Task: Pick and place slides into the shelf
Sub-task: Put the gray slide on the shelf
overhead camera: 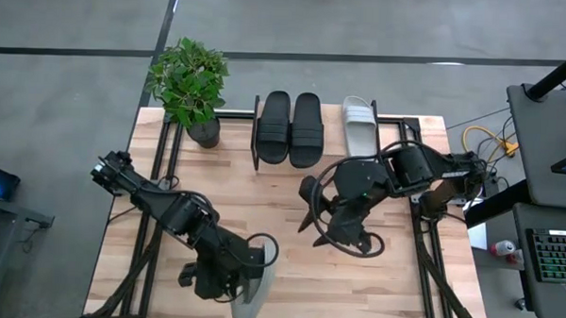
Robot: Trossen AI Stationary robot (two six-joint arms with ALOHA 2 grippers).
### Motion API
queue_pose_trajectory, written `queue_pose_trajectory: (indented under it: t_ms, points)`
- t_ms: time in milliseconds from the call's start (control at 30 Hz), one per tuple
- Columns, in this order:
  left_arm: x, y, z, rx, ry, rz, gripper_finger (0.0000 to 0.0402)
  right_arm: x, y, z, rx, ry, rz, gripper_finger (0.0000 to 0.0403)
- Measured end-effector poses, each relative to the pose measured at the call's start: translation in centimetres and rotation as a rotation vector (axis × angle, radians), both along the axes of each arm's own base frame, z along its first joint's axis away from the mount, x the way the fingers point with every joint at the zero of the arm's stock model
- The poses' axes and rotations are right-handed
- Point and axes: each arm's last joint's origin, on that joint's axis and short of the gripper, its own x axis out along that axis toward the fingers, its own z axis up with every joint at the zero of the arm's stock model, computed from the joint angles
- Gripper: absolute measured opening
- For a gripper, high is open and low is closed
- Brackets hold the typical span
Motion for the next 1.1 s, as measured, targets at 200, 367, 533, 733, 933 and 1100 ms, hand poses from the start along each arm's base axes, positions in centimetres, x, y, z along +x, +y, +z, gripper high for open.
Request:
queue_pose_trajectory:
  t_ms: [200, 367, 533, 733, 933, 1100]
  points:
    - [0.5, -0.1, 0.2, -0.036, -0.054, -0.057, 0.0000, 0.7, 0.4, -0.4, -0.014, -0.040, 0.008, 0.0203]
    - [1.6, -0.1, -0.6, -0.048, -0.048, -0.082, 0.0000, 1.1, 0.5, -0.5, -0.024, -0.066, 0.004, 0.0203]
    - [2.5, 0.2, -1.4, -0.041, -0.029, -0.073, 0.0000, 2.2, 1.0, -1.4, -0.030, -0.057, 0.016, 0.0203]
    - [2.6, 0.4, -1.4, -0.058, -0.028, -0.096, 0.0000, 3.2, 1.3, -2.3, -0.037, -0.037, 0.016, 0.0203]
    - [2.5, 0.4, -1.2, -0.071, -0.033, -0.117, 0.0000, 3.3, 1.4, -2.2, -0.038, -0.058, 0.027, 0.0203]
    - [2.7, 0.4, -1.3, -0.067, -0.047, -0.125, 0.0000, 3.4, 1.5, -1.9, -0.019, -0.092, 0.064, 0.0203]
